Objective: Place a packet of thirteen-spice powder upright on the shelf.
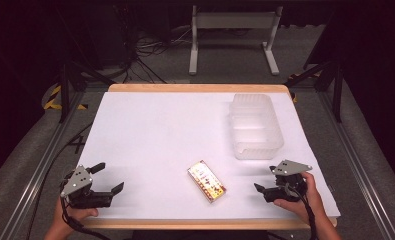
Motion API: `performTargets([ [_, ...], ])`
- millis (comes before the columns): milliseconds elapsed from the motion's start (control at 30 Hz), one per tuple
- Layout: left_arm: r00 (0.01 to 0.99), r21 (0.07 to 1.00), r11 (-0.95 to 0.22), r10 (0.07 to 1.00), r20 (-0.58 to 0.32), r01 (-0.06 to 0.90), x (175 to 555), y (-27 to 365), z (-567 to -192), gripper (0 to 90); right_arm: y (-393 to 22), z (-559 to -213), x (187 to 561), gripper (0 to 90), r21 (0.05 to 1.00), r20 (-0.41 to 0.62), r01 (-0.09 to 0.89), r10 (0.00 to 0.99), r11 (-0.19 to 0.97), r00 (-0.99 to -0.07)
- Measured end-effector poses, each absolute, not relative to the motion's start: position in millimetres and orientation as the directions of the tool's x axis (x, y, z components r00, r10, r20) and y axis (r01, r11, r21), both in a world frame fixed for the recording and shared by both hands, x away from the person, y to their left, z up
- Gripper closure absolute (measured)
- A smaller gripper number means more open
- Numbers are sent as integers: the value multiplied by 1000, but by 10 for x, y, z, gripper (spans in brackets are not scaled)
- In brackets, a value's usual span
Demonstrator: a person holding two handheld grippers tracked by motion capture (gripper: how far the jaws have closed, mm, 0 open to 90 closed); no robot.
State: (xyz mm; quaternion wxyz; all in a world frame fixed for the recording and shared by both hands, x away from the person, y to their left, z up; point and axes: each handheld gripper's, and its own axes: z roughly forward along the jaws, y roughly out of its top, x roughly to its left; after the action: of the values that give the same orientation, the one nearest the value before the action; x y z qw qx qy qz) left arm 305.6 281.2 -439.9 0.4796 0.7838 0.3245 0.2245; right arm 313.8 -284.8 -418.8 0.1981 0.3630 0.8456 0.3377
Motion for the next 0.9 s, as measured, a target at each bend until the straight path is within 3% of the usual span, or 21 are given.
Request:
performTargets([
  [500, 695, 894, -338, 718, 42, 295, 3053, 2803, -4405, 78, -2359, -4022, 3342, 240, 682, -10, 523, 721, 511, -693],
  [900, 699, 893, -340, 714, 41, 294, 3052, 2807, -4406, 78, -1857, -4002, 3461, 233, 629, -36, 499, 664, 596, -747],
])
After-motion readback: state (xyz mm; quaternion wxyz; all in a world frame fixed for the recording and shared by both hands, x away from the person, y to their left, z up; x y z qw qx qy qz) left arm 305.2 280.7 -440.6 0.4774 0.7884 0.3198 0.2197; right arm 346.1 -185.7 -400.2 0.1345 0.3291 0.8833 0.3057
